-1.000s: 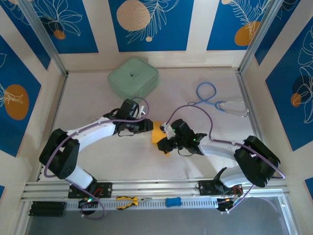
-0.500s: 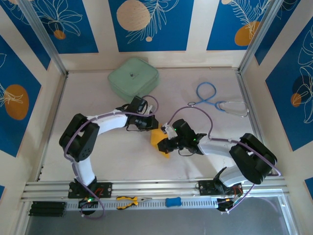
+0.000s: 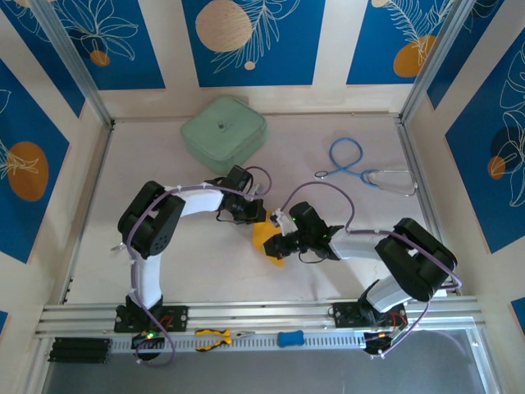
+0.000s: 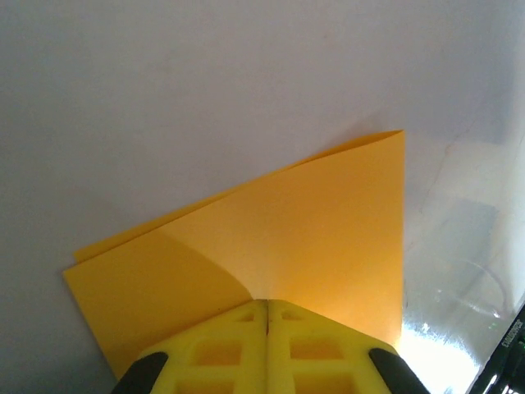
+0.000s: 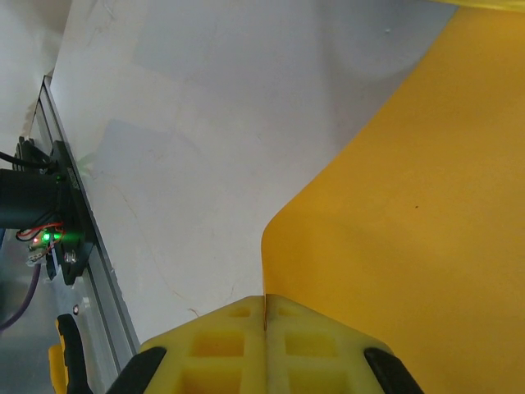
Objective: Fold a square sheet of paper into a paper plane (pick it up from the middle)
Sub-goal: Third fold the triangle at the center of the table.
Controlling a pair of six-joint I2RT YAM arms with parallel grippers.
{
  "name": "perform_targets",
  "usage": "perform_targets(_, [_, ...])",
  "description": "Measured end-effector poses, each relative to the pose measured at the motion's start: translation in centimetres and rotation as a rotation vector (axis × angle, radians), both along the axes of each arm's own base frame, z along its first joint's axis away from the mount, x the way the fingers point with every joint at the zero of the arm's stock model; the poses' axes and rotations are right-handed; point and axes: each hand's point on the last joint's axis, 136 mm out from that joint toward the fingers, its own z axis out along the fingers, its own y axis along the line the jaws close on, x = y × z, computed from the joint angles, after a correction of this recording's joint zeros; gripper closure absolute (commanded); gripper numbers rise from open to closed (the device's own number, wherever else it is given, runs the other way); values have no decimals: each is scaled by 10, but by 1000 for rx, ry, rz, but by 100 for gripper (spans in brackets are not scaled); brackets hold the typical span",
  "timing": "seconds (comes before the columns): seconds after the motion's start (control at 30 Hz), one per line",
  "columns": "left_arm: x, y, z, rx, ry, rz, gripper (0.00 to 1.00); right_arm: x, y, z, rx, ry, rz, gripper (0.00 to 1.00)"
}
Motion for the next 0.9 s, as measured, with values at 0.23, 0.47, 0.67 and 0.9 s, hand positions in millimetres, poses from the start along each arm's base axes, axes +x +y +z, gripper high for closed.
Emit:
perform_targets(0.23, [0, 0, 0, 3, -9, -10, 94, 11, -10, -3, -14, 7, -45, 98])
perform_targets(0.47, [0, 0, 0, 3, -9, -11, 93, 16, -20, -10, -56, 7, -73, 98])
perform_targets(0.67, [0, 0, 0, 3, -9, -11, 94, 20, -24, -14, -83, -8, -91, 98])
perform_targets(0.9, [0, 0, 0, 3, -9, -11, 94, 26, -31, -18, -130, -24, -120, 97])
